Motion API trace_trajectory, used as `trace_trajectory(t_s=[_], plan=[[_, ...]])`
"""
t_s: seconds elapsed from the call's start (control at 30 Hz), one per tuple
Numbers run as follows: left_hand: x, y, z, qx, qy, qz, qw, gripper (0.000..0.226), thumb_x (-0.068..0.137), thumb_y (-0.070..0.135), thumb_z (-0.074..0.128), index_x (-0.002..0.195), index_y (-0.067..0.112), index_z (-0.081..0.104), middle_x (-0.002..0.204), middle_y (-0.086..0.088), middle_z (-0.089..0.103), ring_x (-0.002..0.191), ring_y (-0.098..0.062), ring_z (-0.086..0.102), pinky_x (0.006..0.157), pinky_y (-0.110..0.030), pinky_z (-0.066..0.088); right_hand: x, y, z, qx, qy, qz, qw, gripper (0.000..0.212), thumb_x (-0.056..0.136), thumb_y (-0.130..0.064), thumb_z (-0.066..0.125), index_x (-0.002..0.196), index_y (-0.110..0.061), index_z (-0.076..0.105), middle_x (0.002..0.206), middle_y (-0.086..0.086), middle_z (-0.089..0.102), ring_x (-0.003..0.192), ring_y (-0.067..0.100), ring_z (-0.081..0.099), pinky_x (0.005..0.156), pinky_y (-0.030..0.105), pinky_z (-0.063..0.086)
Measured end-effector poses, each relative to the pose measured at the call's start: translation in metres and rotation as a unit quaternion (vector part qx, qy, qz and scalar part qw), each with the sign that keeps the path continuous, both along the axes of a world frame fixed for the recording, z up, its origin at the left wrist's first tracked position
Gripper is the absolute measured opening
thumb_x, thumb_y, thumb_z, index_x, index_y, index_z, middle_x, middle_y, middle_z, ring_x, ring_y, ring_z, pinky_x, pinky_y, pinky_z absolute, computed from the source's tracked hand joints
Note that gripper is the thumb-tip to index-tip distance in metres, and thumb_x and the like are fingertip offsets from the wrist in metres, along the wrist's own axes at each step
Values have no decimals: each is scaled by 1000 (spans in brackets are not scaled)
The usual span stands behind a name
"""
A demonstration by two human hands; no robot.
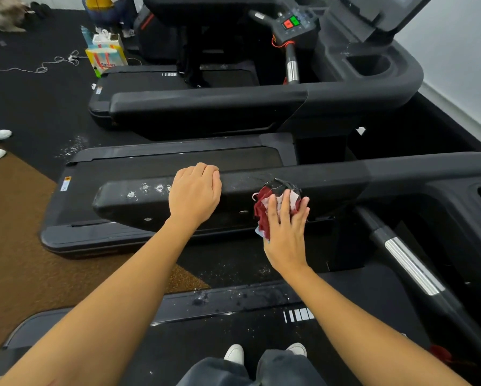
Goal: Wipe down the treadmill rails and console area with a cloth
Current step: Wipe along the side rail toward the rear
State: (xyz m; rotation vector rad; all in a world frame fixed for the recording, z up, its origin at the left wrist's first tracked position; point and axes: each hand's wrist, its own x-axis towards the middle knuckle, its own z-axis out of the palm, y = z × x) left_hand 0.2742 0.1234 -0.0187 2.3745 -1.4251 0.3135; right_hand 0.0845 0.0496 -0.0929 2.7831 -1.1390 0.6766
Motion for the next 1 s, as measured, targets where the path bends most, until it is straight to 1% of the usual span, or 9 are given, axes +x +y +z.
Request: trace_trajectory(t_s=[0.17,0.27,0.37,0.47,0.57,0.63,0.83,0.93,1.0], plan=[[0,-2,-1,2,-5,4,1000,45,93,26,24,100,8,65,93,-8,68,82,-26,63,81,-38,45,3,1,-11,-83,88,92,988,125,62,-32,82,150,-16,-5,158,11,-13,140,42,-19,106,56,5],[0,-1,-3,-1,-8,2,1000,45,94,26,25,101,8,65,94,-7,68,83,-26,62,82,-38,44,13,4,-15,-142,157,181,961,103,63,-33,81,146,-22,21,147,3,40,141,34,8,117,48,7],[1,1,-3,-10,-11,-4,1000,43,94,24,27,102,8,65,95,-8,68,83,-26,63,82,-38,45,16,-1,-8,-175,195,209,942,84,64,-32,79,139,-26,42,128,-5,61,142,23,18,116,40,6],[1,1,-3,-18,-10,-10,1000,43,93,24,27,101,7,66,95,-9,69,83,-27,63,82,-38,45,2,-18,2,-212,201,215,932,85,63,-30,78,140,-25,40,137,-5,53,144,29,6,116,41,-4],[2,2,-2,-16,-7,-10,1000,44,94,25,26,103,8,66,96,-8,69,84,-26,64,82,-37,45,-15,-34,4,-194,170,191,947,108,64,-28,79,148,-23,11,157,0,16,143,31,-19,117,41,-12],[2,3,-1,-18,1,-15,1000,46,94,26,25,103,7,65,96,-9,69,85,-26,64,82,-37,46,-21,-37,5,-160,121,153,968,117,68,-26,78,150,-20,-6,158,4,-11,142,33,-22,117,43,-12],[2,4,3,-40,44,-36,998,41,95,23,29,107,5,64,99,-10,69,90,-25,64,86,-36,45,-3,-20,39,85,-106,108,985,71,90,-32,37,149,-11,2,156,13,-1,141,38,-13,113,57,10],[-3,7,11,-98,123,-52,986,38,97,22,32,113,4,61,106,-11,66,100,-21,60,89,-29,41,17,-1,64,296,-253,153,908,66,96,-31,37,149,-17,2,158,3,-1,146,25,-3,118,47,12],[-17,11,20,-145,213,-66,964,41,97,27,30,120,7,57,116,-6,62,108,-7,52,93,-18,35,29,15,85,427,-331,143,829,61,97,-37,39,149,-13,17,155,4,23,144,15,19,117,36,20]])
